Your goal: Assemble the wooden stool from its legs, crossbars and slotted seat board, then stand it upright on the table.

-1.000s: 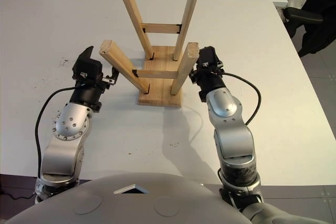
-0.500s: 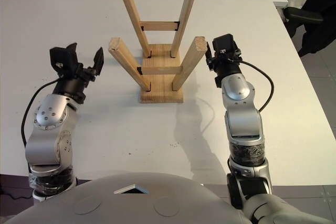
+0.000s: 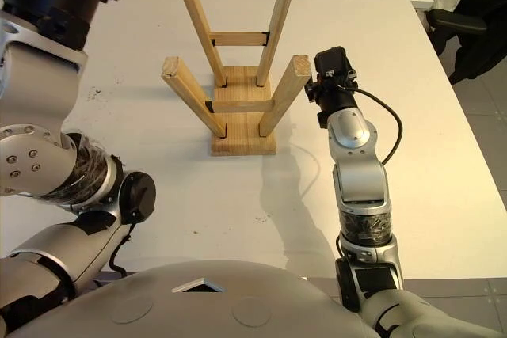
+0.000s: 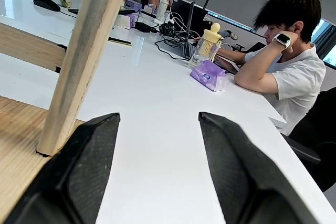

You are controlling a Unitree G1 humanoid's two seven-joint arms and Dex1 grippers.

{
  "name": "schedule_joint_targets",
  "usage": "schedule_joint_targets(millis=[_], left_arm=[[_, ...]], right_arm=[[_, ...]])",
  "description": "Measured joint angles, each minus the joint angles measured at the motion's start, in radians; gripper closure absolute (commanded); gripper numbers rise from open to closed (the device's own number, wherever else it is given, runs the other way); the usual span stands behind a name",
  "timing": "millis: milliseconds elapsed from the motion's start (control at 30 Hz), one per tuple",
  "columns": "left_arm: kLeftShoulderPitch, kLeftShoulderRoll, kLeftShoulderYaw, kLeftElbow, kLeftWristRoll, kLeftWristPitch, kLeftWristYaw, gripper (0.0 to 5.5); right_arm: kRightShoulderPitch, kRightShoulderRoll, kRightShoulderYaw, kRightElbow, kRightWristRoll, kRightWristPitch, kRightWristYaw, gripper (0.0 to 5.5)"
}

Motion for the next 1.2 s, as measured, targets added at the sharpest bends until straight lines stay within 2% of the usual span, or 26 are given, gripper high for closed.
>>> schedule_joint_targets(millis=[100,233,367,533,700,733,833,933,1000,1067,1200], left_arm=[[0.268,0.007,-0.107,0.052,0.015,-0.039,-0.022,1.87],[0.392,0.008,-0.175,0.089,0.069,-0.270,-0.041,1.87],[0.341,-0.060,-0.143,0.131,0.005,-0.283,-0.018,1.87],[0.105,-0.073,0.038,0.153,-0.150,-0.231,0.085,1.87],[0.063,-0.064,0.046,0.144,-0.236,-0.190,0.126,1.87],[0.079,-0.048,0.046,0.127,-0.237,-0.188,0.128,1.87],[0.192,0.105,0.081,0.082,-0.168,-0.206,0.108,1.87],[0.386,0.267,0.132,0.146,0.024,-0.344,0.059,1.87],[0.534,0.359,0.078,0.219,0.185,-0.511,-0.002,1.87],[0.643,0.397,-0.027,0.288,0.304,-0.656,-0.045,1.87],[0.796,0.349,-0.273,0.443,0.458,-0.882,-0.091,1.87]], right_arm=[[0.004,0.015,0.025,-0.001,0.001,0.000,0.002,2.73],[-0.005,0.019,0.039,0.016,0.001,0.001,0.011,2.73],[-0.018,0.016,0.035,0.033,0.003,0.002,0.019,2.73],[-0.023,0.013,0.019,0.039,0.005,0.002,0.027,2.73],[-0.013,0.028,0.020,0.021,0.004,0.002,0.011,2.73],[-0.007,0.031,0.018,0.016,0.004,0.002,0.007,2.73],[0.016,0.023,-0.040,-0.011,0.002,0.002,-0.014,2.73],[0.063,0.004,-0.127,-0.046,-0.006,-0.001,-0.042,2.73],[0.111,-0.023,-0.149,-0.044,-0.011,-0.005,-0.045,2.73],[0.134,-0.041,-0.127,-0.009,-0.022,-0.020,-0.026,2.73],[0.182,-0.126,0.047,0.112,-0.083,-0.127,0.082,2.73]])
